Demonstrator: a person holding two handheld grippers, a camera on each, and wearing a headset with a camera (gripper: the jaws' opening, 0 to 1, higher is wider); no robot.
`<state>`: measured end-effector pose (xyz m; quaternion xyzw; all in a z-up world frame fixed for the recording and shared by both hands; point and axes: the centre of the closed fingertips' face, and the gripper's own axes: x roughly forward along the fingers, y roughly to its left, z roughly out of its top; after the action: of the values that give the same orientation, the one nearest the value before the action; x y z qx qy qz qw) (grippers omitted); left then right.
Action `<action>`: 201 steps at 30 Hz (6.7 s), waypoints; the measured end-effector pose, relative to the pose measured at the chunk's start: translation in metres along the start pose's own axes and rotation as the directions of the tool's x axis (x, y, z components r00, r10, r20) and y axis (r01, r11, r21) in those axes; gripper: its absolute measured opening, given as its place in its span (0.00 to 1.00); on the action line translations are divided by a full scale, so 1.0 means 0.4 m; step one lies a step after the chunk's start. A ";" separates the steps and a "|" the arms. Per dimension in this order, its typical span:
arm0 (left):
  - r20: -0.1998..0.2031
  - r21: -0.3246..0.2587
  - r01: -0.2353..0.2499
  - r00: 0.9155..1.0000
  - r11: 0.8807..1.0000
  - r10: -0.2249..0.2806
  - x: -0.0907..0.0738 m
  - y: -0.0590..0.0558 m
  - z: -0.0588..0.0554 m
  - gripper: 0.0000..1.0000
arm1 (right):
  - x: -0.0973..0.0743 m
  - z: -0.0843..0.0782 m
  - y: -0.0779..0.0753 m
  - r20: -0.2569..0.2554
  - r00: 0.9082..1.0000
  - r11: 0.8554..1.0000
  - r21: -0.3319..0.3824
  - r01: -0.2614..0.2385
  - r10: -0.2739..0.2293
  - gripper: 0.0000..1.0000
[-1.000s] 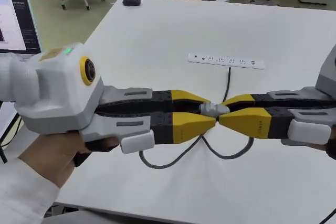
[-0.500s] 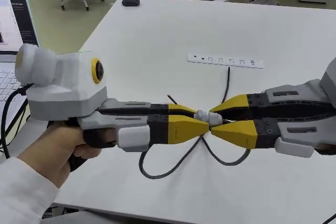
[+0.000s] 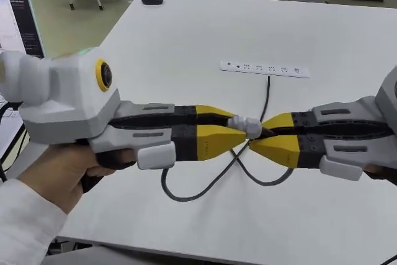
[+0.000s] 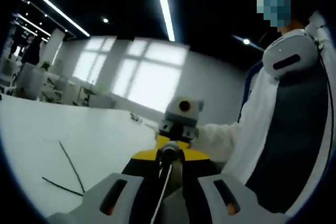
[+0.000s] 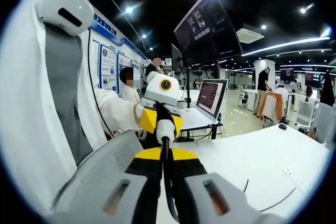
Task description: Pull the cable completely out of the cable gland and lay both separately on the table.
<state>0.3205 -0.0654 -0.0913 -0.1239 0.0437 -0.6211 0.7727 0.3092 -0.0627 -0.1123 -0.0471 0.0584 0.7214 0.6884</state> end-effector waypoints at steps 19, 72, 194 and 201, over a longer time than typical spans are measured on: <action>0.022 -0.044 0.077 0.997 0.996 -0.076 0.052 -0.051 -0.072 0.20 | -0.021 -0.028 0.050 0.027 0.999 0.989 0.144 0.026 -0.030 0.02; 0.063 -0.119 -0.018 0.998 0.993 0.026 -0.020 0.020 -0.051 0.17 | -0.109 -0.248 -0.019 -0.247 0.961 0.978 0.130 0.163 -0.128 0.02; 0.071 -0.159 -0.070 0.994 0.985 0.082 -0.005 0.059 -0.028 0.17 | -0.061 -0.007 -0.080 -0.053 0.987 0.987 0.030 0.156 -0.154 0.25; 0.064 -0.154 -0.052 0.996 0.987 0.063 0.006 0.049 -0.030 0.17 | -0.040 -0.008 -0.063 -0.049 0.993 0.994 0.011 0.105 -0.104 0.13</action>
<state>0.3370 -0.0655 -0.1075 -0.2025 0.0682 -0.5887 0.7796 0.3350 -0.0781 -0.1136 -0.0630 0.0774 0.6826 0.7239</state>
